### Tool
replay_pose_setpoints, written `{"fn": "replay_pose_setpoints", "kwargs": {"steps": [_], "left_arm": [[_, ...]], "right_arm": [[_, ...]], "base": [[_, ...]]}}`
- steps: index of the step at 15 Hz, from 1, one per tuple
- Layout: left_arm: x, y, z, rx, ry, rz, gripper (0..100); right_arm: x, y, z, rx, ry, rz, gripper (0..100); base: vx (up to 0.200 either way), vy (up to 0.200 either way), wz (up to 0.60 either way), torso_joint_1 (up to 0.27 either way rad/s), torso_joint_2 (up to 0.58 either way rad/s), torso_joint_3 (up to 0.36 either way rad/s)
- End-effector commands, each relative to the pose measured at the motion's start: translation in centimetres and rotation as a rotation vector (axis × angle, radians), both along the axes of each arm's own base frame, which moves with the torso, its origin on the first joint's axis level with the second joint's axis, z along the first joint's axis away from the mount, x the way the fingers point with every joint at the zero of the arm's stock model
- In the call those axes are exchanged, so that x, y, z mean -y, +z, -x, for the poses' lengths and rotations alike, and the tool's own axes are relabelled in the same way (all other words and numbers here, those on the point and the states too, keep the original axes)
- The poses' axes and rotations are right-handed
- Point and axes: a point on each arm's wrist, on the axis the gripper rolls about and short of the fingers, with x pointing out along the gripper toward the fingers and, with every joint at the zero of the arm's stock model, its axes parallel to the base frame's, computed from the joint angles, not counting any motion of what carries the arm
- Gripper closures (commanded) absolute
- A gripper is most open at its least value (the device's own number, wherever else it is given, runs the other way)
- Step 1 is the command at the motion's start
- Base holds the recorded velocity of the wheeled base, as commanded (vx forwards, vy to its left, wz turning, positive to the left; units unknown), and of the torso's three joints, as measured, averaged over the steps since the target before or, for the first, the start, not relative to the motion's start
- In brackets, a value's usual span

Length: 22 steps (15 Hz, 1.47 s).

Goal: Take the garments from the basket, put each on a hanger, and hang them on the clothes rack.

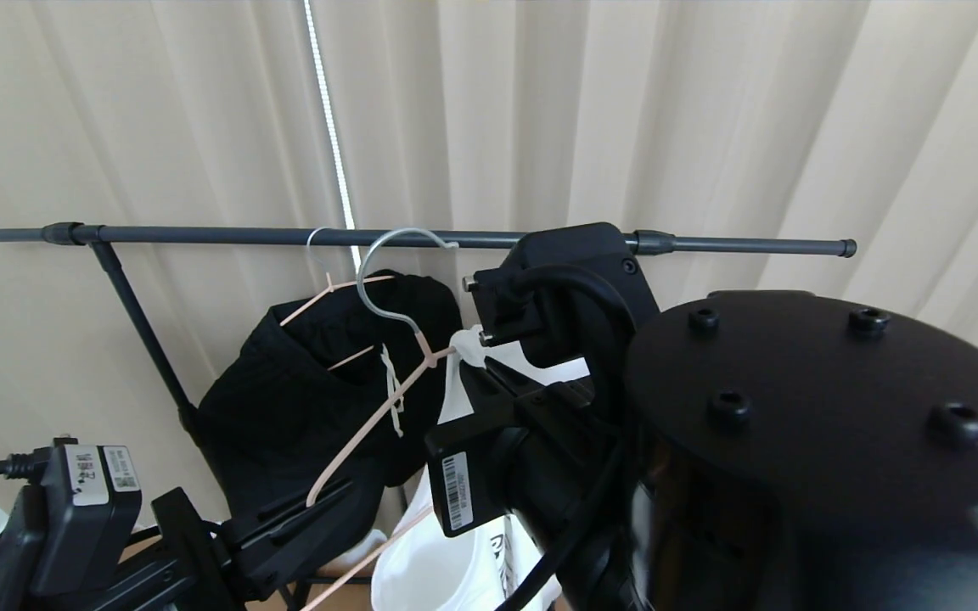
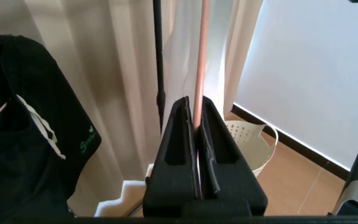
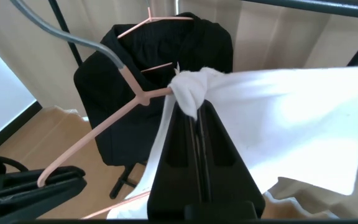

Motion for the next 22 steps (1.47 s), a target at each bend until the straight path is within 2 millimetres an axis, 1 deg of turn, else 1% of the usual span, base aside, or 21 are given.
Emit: {"fn": "replay_pose_setpoints", "kwargs": {"steps": [1, 4, 7, 15, 16, 22], "left_arm": [[0.2, -0.4, -0.3, -0.018, 0.007, -0.013, 100], [0.1, -0.2, -0.2, -0.01, 0.006, -0.004, 100], [0.1, -0.2, -0.2, -0.009, 0.006, -0.003, 100], [0.0, 0.0, -0.2, 0.004, 0.005, 0.008, 100], [0.0, 0.0, -0.2, 0.004, 0.005, 0.008, 100], [0.0, 0.0, -0.2, 0.005, 0.005, 0.009, 100]], "right_arm": [[0.2, 0.0, 0.1, -0.003, 0.011, 0.003, 100], [-0.8, 0.0, -0.2, 0.0, 0.012, -0.004, 100], [-1.1, -0.1, 0.2, -0.001, 0.026, 0.0, 100], [-0.9, -0.8, 0.3, -0.007, 0.028, 0.029, 100], [-0.9, -0.7, 0.3, -0.006, 0.029, 0.029, 0], [-0.5, -1.1, 0.4, -0.01, 0.031, 0.046, 0]], "base": [[0.0, 0.0, 0.0, 0.0, 0.0, 0.0], [0.0, 0.0, 0.0, 0.0, 0.0, 0.0], [0.0, 0.0, 0.0, 0.0, 0.0, 0.0], [0.0, 0.0, 0.0, 0.0, 0.0, 0.0], [0.0, 0.0, 0.0, 0.0, 0.0, 0.0], [0.0, 0.0, 0.0, 0.0, 0.0, 0.0]]}}
